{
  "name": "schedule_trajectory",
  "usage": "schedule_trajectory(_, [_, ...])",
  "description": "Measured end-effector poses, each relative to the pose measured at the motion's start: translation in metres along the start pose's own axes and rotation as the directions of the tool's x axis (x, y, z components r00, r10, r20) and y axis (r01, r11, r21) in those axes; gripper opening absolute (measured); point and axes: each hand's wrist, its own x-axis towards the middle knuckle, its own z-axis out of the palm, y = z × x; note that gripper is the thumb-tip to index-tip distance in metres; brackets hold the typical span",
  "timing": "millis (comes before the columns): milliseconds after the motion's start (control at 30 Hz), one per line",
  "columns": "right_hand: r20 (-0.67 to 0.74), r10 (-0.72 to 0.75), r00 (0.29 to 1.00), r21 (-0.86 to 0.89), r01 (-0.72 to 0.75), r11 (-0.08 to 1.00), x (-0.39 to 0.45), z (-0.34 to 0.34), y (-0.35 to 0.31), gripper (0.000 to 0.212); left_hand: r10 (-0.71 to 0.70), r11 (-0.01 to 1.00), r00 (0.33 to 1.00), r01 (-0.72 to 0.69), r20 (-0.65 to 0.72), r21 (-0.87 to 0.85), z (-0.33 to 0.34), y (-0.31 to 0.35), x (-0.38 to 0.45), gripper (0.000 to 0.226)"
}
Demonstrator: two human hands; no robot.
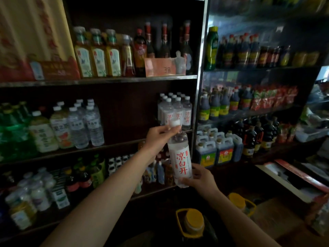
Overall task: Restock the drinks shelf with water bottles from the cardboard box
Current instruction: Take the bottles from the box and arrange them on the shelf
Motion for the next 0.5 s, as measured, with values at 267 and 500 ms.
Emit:
schedule_trajectory(267, [-0.047, 0.008, 0.999, 0.018, -0.007, 1.0, 0.12, 0.057, -0.007, 0.048, -0.028, 0.992, 0.975, 0.0, 0.219, 0.128, -0.063, -0.041, 0.098, 0.065])
schedule_trajectory(500, [-0.04, 0.016, 0.999, -0.01, -0.016, 1.0, 0.205, 0.092, -0.017, 0.039, 0.064, 0.989, 0.988, -0.081, 0.138, 0.121, -0.089, -0.073, 0.178, 0.054])
